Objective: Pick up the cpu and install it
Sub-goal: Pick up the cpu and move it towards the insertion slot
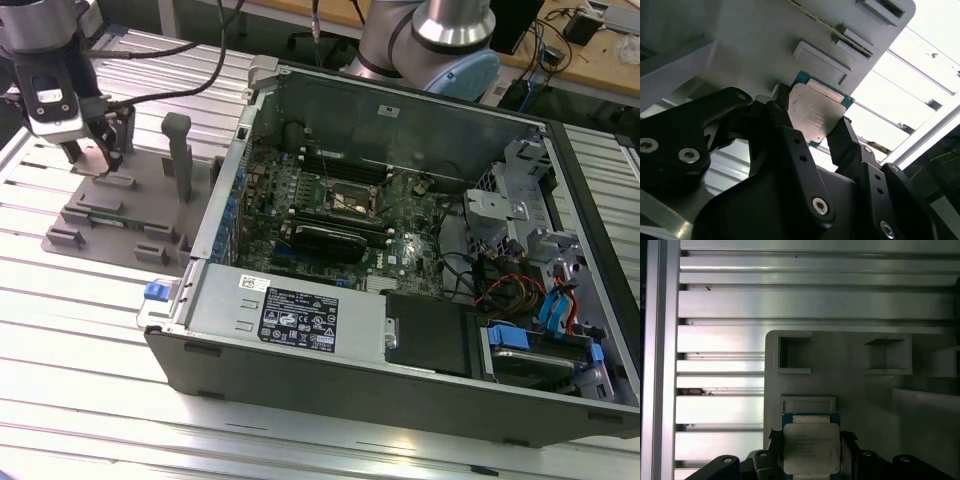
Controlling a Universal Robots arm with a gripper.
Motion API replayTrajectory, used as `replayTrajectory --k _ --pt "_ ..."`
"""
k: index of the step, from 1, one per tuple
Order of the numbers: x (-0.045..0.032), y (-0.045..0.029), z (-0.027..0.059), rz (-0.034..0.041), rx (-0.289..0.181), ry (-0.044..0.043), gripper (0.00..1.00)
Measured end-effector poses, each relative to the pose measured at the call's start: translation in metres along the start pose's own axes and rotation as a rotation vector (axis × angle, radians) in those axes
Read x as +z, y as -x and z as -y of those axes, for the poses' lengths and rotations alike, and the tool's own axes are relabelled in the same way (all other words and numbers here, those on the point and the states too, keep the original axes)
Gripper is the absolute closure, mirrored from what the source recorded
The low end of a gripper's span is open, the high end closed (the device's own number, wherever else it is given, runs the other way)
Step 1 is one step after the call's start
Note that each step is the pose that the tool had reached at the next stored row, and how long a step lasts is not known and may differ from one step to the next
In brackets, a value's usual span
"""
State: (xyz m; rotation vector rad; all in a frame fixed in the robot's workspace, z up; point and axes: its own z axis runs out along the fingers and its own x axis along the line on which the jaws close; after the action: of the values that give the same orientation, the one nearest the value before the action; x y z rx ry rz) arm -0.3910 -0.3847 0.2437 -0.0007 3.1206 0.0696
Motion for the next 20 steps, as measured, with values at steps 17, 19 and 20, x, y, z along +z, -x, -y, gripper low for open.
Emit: replayTrajectory --k 17,19,20 --pt "-0.0822 0.0017 -0.0049 -0.0001 0.0 -0.0002 0.45" --pt "-0.0951 0.0019 -0.0055 0.0 0.0 -0.0001 0.45" --pt "-0.0979 0.002 -0.0056 -0.0001 0.0 -0.0002 0.45"
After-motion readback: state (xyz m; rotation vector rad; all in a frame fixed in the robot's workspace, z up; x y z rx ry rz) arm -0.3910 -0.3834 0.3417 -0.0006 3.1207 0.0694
